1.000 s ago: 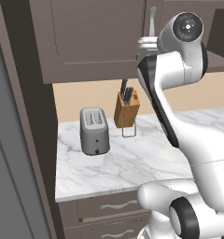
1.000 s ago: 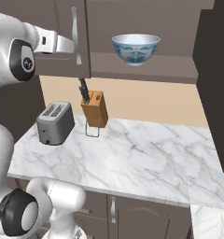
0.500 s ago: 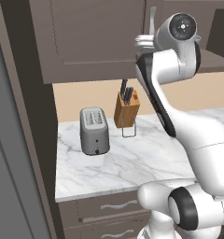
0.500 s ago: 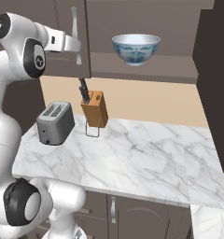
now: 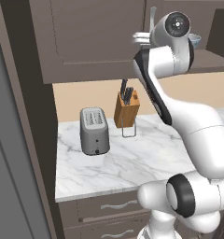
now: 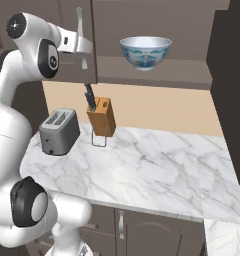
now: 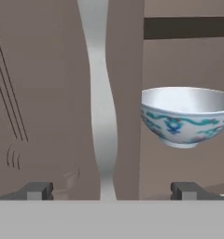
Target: Move the bowls from the cabinet to the plates on the dining table.
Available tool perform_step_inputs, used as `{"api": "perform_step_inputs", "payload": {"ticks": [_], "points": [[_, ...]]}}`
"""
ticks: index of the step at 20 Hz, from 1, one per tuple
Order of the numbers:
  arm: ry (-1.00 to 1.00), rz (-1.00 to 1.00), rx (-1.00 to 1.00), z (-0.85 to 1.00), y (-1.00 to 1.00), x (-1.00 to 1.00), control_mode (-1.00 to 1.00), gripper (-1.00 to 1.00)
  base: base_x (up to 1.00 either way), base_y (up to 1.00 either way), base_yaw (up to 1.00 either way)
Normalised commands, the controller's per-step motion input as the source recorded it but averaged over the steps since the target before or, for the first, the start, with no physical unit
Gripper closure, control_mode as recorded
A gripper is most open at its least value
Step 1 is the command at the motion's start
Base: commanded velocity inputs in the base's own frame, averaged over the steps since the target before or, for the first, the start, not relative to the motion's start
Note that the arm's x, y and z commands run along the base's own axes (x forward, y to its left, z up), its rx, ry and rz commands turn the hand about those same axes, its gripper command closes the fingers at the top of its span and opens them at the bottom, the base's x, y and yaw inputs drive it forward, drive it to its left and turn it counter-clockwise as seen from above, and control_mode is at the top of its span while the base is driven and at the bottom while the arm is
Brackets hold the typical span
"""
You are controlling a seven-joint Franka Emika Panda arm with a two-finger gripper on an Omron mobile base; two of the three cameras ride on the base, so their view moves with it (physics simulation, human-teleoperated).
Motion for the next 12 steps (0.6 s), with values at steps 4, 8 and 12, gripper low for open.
{"api": "perform_step_inputs", "payload": {"ticks": [4, 8, 12], "points": [[0.0, 0.01, 0.03, -0.01, -0.04, 0.35, -1.0, -1.0, 0.0, 0.0, 0.0], [0.0, 0.01, 0.03, -0.03, -0.03, 0.38, -1.0, -1.0, 0.0, 0.0, 0.0], [0.0, 0.02, 0.04, -0.06, -0.01, 0.37, -1.0, -1.0, 0.0, 0.0, 0.0]]}}
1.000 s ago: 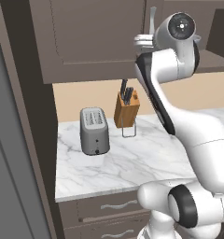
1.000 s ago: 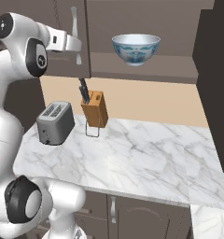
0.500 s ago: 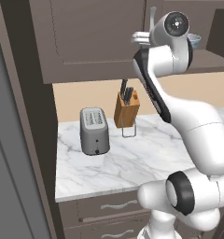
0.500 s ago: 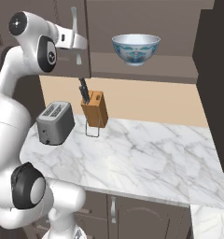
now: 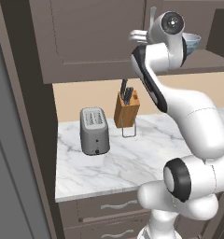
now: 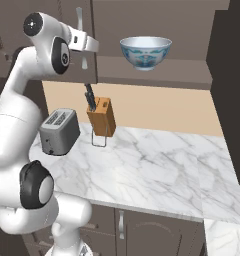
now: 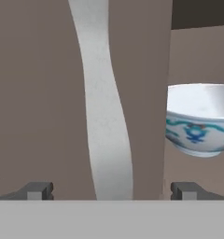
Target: Move the bowls from the cabinet to the plates on the dining table.
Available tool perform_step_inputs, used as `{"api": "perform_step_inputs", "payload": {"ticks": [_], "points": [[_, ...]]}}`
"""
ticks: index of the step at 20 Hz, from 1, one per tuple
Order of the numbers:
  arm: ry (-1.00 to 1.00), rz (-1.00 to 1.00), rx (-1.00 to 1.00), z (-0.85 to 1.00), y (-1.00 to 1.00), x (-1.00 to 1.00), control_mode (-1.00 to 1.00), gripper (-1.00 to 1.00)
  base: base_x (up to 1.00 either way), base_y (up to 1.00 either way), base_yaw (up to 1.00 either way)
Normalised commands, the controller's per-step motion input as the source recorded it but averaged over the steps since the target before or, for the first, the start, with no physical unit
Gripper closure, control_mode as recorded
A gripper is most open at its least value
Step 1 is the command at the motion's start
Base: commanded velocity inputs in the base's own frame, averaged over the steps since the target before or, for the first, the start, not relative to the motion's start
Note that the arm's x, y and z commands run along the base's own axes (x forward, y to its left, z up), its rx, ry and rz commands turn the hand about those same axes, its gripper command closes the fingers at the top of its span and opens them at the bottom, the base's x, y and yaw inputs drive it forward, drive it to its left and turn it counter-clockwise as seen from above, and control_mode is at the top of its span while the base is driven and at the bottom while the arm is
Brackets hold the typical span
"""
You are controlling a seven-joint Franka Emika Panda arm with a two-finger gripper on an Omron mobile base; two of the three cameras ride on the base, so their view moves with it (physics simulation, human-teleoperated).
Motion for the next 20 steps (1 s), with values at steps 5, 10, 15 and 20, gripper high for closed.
{"api": "perform_step_inputs", "payload": {"ticks": [5, 10, 15, 20], "points": [[0.0, 0.0, 0.01, -0.15, 0.0, 0.31, -1.0, -1.0, 0.0, 0.0, 0.0], [0.0, 0.0, 0.01, -0.16, 0.0, 0.37, -1.0, -1.0, 0.0, 0.0, 0.0], [0.0, 0.0, 0.03, -0.19, 0.0, 0.32, -1.0, 1.0, 0.0, 0.0, 0.0], [0.0, 0.0, 0.05, -0.23, 0.0, 0.38, -1.0, 1.0, 0.0, 0.0, 0.0]]}}
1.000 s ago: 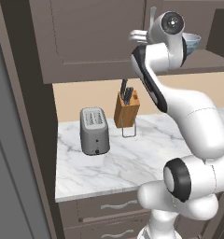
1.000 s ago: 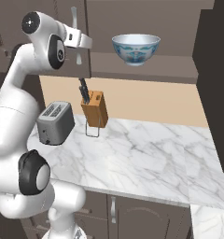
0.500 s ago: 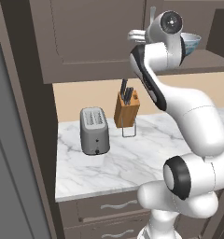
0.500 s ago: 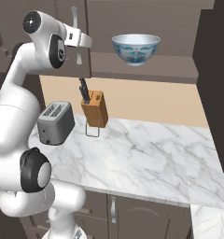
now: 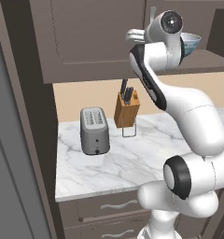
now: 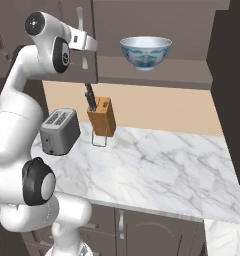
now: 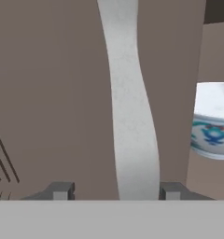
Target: Move the bowls from the cabinet to the plates on the dining table.
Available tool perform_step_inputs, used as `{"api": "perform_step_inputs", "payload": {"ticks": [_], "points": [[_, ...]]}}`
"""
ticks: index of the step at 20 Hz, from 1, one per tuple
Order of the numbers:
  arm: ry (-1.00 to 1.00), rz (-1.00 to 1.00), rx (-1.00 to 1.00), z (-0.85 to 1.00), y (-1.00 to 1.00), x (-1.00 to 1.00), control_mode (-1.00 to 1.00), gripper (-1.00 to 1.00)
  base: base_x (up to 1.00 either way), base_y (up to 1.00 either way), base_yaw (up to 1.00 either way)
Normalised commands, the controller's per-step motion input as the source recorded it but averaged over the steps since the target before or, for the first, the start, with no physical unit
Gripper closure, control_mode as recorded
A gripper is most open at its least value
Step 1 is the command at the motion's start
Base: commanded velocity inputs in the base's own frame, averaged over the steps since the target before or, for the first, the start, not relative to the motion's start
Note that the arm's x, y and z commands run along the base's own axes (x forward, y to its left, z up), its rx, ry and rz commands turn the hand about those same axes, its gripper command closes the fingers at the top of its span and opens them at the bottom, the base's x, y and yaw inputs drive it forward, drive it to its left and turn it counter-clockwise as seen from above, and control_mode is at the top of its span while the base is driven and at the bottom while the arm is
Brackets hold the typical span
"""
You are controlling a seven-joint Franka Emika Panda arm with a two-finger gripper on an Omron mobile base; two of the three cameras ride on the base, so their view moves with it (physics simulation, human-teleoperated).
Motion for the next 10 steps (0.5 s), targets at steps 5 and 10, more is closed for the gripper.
{"api": "perform_step_inputs", "payload": {"ticks": [5, 10], "points": [[0.0, 0.0, 0.04, -0.15, 0.0, 0.26, -1.0, 1.0, 0.0, 0.0, 0.0], [0.0, 0.0, 0.01, -0.03, -0.06, 0.08, -1.0, 1.0, 0.0, 0.0, 0.0]]}}
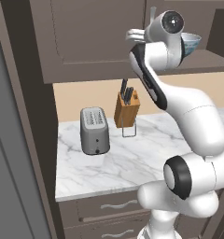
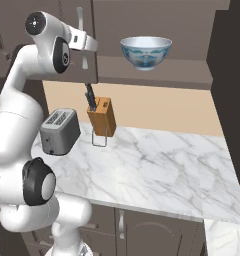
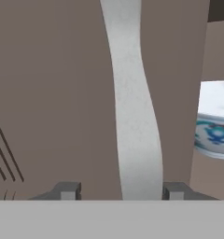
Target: Move the bowls from the cabinet to the plates on the dining table.
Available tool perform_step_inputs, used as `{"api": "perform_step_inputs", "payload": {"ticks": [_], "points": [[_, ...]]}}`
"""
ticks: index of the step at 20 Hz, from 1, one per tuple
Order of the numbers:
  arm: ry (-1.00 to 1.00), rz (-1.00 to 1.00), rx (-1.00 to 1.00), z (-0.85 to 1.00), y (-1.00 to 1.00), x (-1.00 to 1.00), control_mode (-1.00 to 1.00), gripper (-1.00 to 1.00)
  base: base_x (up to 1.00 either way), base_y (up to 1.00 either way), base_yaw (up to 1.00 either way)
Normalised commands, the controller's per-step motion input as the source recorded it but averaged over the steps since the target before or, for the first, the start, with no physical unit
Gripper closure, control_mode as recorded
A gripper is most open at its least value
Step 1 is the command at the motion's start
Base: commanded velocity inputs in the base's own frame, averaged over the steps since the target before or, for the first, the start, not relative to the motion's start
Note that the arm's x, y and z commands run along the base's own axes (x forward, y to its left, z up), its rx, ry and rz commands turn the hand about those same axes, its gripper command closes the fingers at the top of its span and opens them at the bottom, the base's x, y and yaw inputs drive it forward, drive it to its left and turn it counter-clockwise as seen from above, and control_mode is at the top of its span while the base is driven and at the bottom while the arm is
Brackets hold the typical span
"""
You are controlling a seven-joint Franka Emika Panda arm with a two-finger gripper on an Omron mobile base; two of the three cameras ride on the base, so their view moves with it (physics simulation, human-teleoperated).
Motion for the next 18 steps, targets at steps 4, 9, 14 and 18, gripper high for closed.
{"api": "perform_step_inputs", "payload": {"ticks": [4, 9, 14, 18], "points": [[-0.04, 0.02, 0.0, -0.02, -0.19, -0.03, -1.0, 1.0, 0.0, 0.0, 0.0], [-0.05, 0.0, -0.01, -0.01, -0.26, -0.2, -1.0, 1.0, 0.0, 0.0, 0.0], [-0.1, 0.0, -0.03, -0.01, -0.03, -0.4, -1.0, 1.0, 0.0, 0.0, 0.0], [-0.06, -0.02, -0.03, 0.08, 0.01, -0.69, -1.0, 1.0, 0.0, 0.0, 0.0]]}}
